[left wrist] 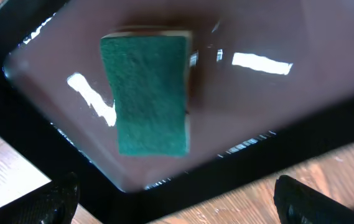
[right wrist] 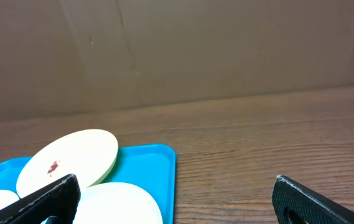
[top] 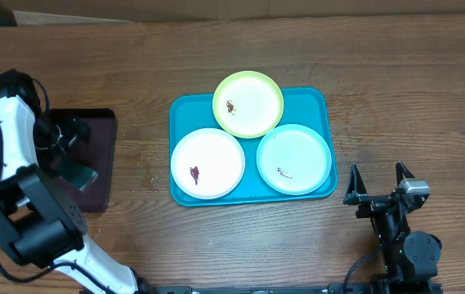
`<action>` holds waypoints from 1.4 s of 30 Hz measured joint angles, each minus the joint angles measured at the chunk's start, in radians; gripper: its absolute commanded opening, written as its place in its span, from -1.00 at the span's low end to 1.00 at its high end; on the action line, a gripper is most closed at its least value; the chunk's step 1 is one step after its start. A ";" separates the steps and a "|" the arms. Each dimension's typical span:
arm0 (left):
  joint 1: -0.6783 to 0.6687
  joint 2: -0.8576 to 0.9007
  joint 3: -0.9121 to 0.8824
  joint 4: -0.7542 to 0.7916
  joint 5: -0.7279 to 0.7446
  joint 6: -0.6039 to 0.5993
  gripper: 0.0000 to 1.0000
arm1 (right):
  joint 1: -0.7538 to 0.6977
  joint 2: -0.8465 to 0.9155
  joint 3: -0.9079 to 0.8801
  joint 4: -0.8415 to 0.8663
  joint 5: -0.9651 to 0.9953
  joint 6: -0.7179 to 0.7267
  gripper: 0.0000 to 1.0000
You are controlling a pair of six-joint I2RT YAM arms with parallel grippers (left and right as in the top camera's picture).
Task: Clean dirty plates on tray and stack at the side
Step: 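Move the left gripper over the green sponge in the dark tray, then lower the left gripper and grasp the green sponge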
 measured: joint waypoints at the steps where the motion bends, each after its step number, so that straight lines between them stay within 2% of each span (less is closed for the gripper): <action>1: 0.009 0.010 0.000 -0.003 0.000 0.000 1.00 | 0.000 0.000 0.000 0.000 0.000 0.000 1.00; 5: 0.064 0.020 0.000 0.000 0.009 0.008 1.00 | 0.000 0.000 0.000 0.000 0.000 0.000 1.00; 9: 0.112 0.020 0.000 0.032 0.078 0.080 1.00 | 0.000 0.000 0.000 0.000 0.000 0.000 1.00; 15: 0.112 0.020 -0.027 0.098 0.153 0.131 1.00 | 0.000 0.000 0.000 0.000 0.000 0.000 1.00; 18: 0.110 0.020 -0.089 0.155 0.151 0.137 0.93 | 0.000 0.000 0.000 0.000 0.000 0.000 1.00; 25: 0.107 0.020 -0.176 0.226 0.097 0.124 0.93 | 0.000 0.000 0.000 0.000 0.000 0.000 1.00; 35: 0.107 0.020 -0.282 0.368 0.076 0.117 0.74 | 0.000 0.000 0.000 0.001 0.000 0.000 1.00; 37: 0.107 0.020 -0.303 0.381 0.076 0.117 0.60 | 0.000 0.000 0.000 0.000 0.000 0.000 1.00; 39: 0.107 0.020 -0.310 0.388 0.076 0.116 0.30 | 0.000 0.000 0.000 0.000 0.000 0.000 1.00; 40: 0.107 0.020 -0.310 0.389 0.075 0.117 -0.01 | 0.000 0.000 0.000 0.001 0.000 0.000 1.00; 42: 0.107 0.020 -0.311 0.396 0.079 0.120 -0.75 | 0.000 0.000 0.000 0.001 0.000 0.000 1.00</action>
